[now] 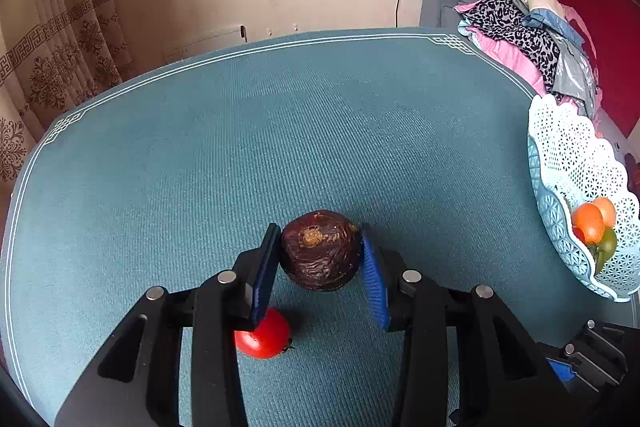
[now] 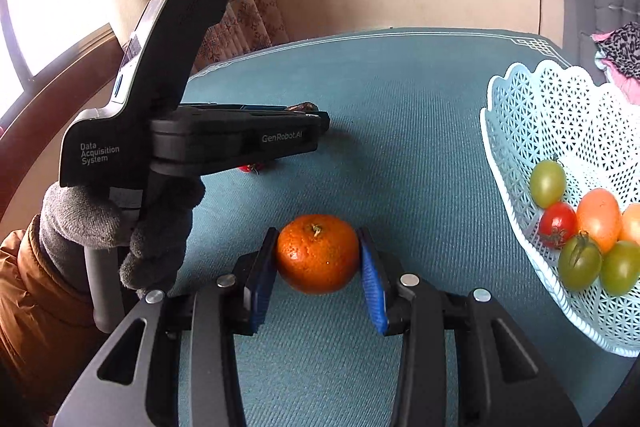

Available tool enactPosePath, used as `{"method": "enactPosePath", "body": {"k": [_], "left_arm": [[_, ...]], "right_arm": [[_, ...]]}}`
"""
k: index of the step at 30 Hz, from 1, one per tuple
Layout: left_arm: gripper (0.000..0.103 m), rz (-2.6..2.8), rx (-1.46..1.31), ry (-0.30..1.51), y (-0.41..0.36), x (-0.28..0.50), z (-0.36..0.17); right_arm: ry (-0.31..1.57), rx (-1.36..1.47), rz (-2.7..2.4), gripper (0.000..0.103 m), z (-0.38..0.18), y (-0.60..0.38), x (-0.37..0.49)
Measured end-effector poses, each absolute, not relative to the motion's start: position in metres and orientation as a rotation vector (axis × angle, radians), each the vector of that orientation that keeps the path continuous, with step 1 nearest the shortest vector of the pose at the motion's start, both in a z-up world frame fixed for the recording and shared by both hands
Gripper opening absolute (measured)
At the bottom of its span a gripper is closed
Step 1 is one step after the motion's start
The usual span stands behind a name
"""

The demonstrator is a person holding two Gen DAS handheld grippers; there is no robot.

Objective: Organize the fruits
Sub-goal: 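Grasp the dark brown avocado with the left gripper, then carry the orange and avocado to the basket while the right gripper releases the orange inside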

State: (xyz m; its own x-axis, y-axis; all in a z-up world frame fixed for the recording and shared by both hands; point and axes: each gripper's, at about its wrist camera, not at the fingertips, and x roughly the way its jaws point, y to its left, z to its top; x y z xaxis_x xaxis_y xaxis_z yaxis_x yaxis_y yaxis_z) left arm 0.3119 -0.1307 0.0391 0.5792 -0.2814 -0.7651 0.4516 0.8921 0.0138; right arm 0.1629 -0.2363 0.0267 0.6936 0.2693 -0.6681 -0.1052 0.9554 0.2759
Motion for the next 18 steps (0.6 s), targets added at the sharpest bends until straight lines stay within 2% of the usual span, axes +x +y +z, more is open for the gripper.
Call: {"method": "enactPosePath", "body": {"k": [18], "left_arm": [[0.041,-0.352,0.131,0.723,-0.086,0.258,0.101]], "right_arm": [[0.697,0.253,0.197,0.039,0.059,-0.254,0.122]]}}
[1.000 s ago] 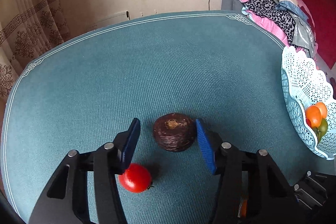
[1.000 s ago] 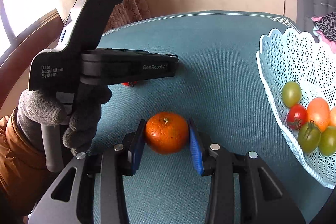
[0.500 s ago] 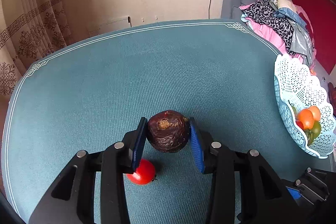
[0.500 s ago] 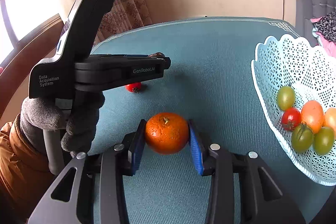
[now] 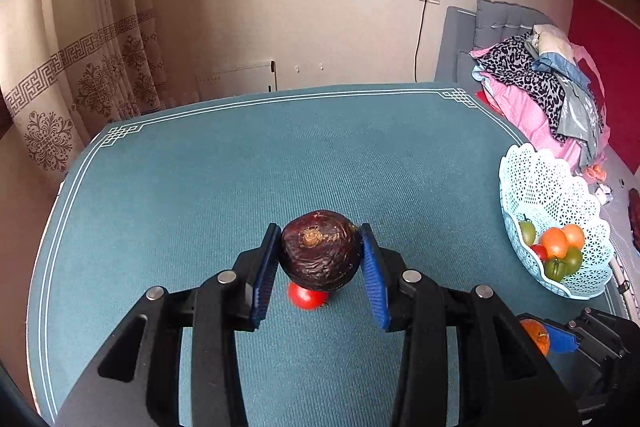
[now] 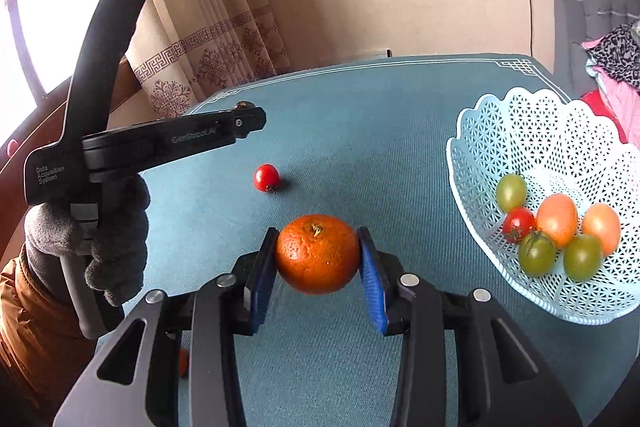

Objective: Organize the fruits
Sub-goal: 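Carry the orange and avocado to the basket while the right gripper releases the orange inside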

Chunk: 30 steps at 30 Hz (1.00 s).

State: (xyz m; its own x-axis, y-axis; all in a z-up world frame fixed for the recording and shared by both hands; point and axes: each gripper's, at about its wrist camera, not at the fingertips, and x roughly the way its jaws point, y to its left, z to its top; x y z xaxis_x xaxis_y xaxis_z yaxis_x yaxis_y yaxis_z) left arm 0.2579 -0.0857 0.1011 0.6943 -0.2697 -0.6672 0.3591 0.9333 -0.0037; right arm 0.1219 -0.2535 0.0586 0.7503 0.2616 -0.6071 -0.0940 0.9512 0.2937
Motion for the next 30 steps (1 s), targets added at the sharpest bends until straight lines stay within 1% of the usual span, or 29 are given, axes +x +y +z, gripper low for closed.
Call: {"method": "enactPosePath", "body": {"k": [5,14,21,30], "left_arm": [[0.041,-0.263,0.131,0.685,-0.074,0.234,0.116],[0.041,-0.264,0.087,0.652,-0.069,0.189,0.135],[0.041,-0.321,0.089,0.647,-0.094,0.154,0.139],[0.041,-0.364,0.091,0.649,-0.122,0.131,0.143]], "right_arm": [[0.68,0.264,0.183,0.039,0.064,-0.261,0.108],[0.67,0.301,0.161,0.039,0.066,-0.275,0.078],[0.661,0.347,0.135,0.039,0.064,-0.291,0.063],[0.608,0.409,0.053,0.039,0.068,-0.336,0.045]]}}
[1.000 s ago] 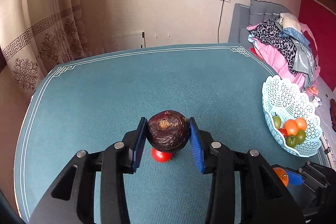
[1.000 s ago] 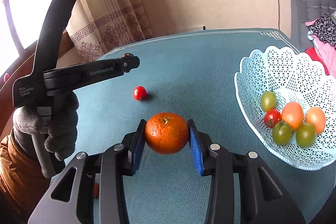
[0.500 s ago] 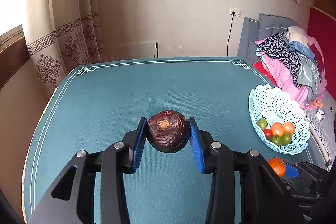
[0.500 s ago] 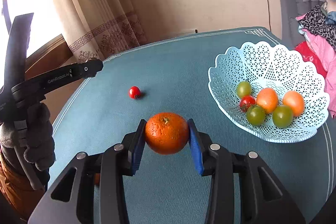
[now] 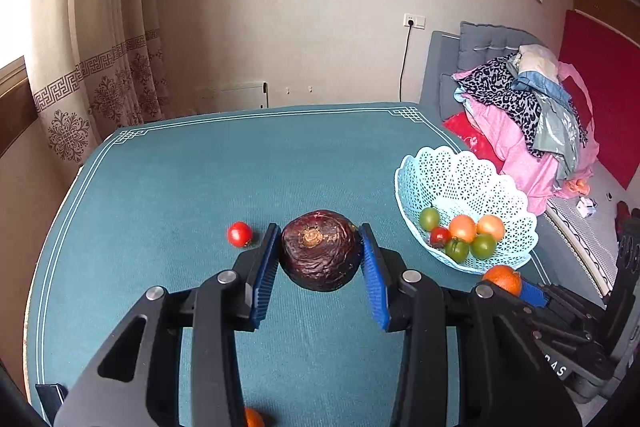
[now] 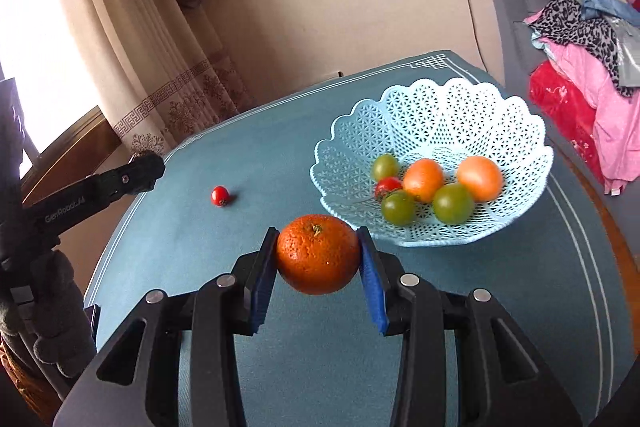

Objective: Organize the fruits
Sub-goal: 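Carry the orange and avocado to the basket while the right gripper releases the orange inside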

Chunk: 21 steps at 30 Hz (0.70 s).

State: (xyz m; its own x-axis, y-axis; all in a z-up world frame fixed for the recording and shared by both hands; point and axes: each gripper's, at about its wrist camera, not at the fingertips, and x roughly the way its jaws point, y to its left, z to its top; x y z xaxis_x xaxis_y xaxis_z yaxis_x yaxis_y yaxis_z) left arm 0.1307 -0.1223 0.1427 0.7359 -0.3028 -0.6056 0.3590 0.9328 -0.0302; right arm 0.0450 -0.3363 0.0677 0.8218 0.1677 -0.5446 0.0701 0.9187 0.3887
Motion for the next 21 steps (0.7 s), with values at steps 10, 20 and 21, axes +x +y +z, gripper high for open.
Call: {"method": "enactPosePath", "body": {"k": [10,20,21], "left_arm": [[0.041,-0.391,0.089,0.66,-0.145,0.122,0.14],[0.041,-0.395,0.105,0.674,-0.158,0.124,0.132],[0.041,-0.396,0.106,0.676,-0.158,0.124,0.132]], "right_arm": [[0.555,0.434,-0.083,0.039,0.068,-0.391,0.04],[0.567,0.421,-0.162,0.039,0.056,-0.418,0.062],[0.568,0.42,-0.164,0.039,0.056,-0.419,0.063]]}}
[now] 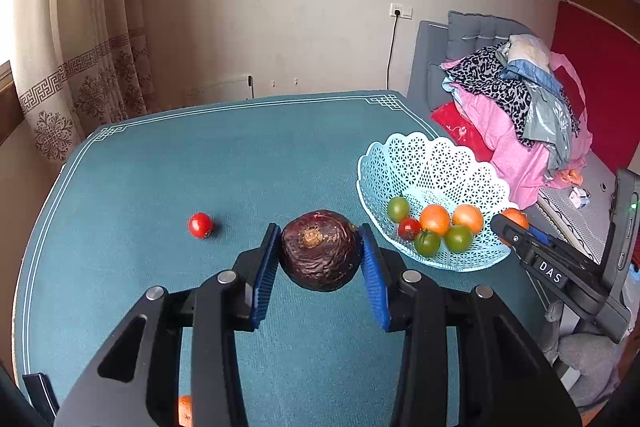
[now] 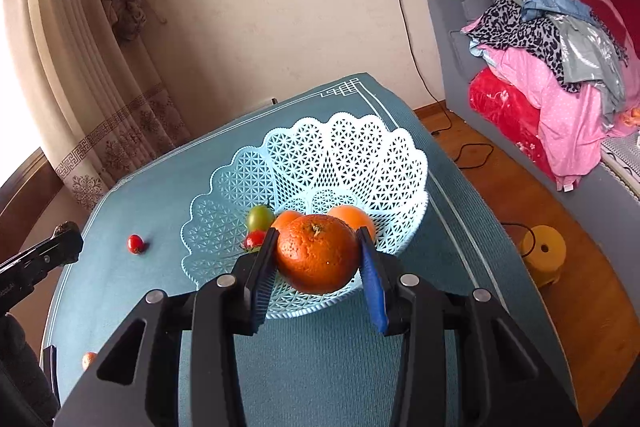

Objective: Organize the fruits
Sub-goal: 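Carry the orange and avocado to the basket while the right gripper releases the orange inside, then lower the avocado into the white basket and open the left gripper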

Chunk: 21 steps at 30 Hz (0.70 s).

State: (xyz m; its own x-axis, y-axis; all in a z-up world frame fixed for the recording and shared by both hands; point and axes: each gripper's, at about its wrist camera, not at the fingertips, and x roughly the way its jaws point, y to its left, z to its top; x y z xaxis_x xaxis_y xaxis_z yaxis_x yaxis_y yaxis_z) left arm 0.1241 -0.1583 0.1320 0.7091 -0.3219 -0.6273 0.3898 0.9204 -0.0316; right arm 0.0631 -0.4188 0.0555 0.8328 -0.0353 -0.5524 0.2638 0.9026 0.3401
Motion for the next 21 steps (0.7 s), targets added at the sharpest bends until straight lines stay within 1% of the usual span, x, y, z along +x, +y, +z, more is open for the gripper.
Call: {"method": "enactPosePath", "body": {"k": [4,5,6,7,14,16,17,21], "left_arm": [[0.041,-0.406,0.108,0.684,-0.165,0.127,0.127],[0.041,-0.411,0.11,0.686,-0.167,0.127,0.126],[0.041,-0.419,0.11,0.688,-0.169,0.128,0.125],[0.041,-0.428,0.108,0.69,-0.171,0.129,0.124],[0.041,-0.468,0.118,0.699,-0.189,0.133,0.114],[0.041,-0.486,0.123,0.698,-0.197,0.134,0.112],[0.041,-0.493,0.127,0.698,-0.2,0.134,0.111],[0.041,-0.516,0.139,0.693,-0.214,0.137,0.108]], "right_arm": [[0.56,0.422,-0.178,0.04,0.054,-0.42,0.066],[0.551,0.427,-0.187,0.042,0.054,-0.421,0.065],[0.543,0.431,-0.192,0.048,0.055,-0.421,0.063],[0.531,0.431,-0.198,0.049,0.056,-0.422,0.061],[0.476,0.411,-0.246,0.049,0.062,-0.421,0.046],[0.463,0.421,-0.258,0.055,0.063,-0.424,0.043],[0.456,0.426,-0.263,0.057,0.064,-0.425,0.041],[0.45,0.438,-0.268,0.057,0.066,-0.429,0.04]]}}
